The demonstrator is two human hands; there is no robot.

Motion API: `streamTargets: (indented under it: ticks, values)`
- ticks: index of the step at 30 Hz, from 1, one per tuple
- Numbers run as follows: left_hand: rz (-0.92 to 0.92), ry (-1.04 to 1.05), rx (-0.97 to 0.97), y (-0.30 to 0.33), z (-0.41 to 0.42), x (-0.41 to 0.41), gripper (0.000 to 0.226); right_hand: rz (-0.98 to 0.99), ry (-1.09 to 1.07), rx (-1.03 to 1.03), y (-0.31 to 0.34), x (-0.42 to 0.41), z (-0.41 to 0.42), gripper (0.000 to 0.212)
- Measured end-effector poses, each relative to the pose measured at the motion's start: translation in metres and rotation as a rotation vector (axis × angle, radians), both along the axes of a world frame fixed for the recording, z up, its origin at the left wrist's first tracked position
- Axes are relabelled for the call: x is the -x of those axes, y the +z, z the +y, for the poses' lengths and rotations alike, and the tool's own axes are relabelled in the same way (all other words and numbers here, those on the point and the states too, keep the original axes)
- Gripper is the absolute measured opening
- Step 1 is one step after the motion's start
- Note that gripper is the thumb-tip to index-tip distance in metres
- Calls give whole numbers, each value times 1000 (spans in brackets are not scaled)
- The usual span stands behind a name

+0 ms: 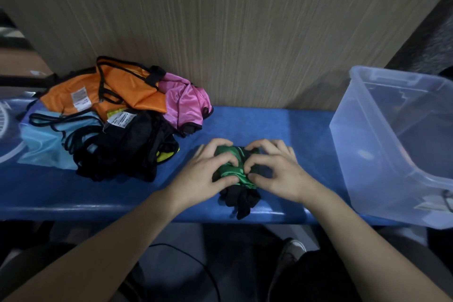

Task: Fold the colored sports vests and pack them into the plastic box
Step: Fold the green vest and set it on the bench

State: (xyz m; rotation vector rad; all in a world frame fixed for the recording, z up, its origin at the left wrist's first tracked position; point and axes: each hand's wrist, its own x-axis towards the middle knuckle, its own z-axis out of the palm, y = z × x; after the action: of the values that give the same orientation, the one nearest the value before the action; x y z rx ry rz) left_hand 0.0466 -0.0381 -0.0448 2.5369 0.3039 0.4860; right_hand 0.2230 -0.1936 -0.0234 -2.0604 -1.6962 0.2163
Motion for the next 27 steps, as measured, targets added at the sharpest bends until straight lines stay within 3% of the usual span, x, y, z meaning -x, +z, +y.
streamTargets:
  ticks: [3,5,7,10,15,18,22,24,27]
  values:
    - [-36,11,11,2,5,3,39,14,14,-91,1,-4,-2,29]
    - [-38,29,53,-1,6,2,31,125,41,-140,-6,0,1,28]
    - [-24,34,120,-4,5,2,10,108,47,-131,-12,7,6,28]
    - [77,20,170,-2,4,5,21,30,70,-118,-13,10,8,34]
    - [251,-12,-74,-12,12,5,30,-12,111,-18,-21,13,8,37]
    - [308,-15,-73,-12,14,4,32,-29,84,14,-25,16,6,37]
    - [210,-19,10,-6,12,6,35,-98,-12,-84,-17,26,-2,38]
    - [149,-10,54,-4,10,7,35,-110,-7,-140,-8,28,-4,50]
    - [83,-9,126,-4,9,7,33,-117,102,-62,-8,28,-4,75]
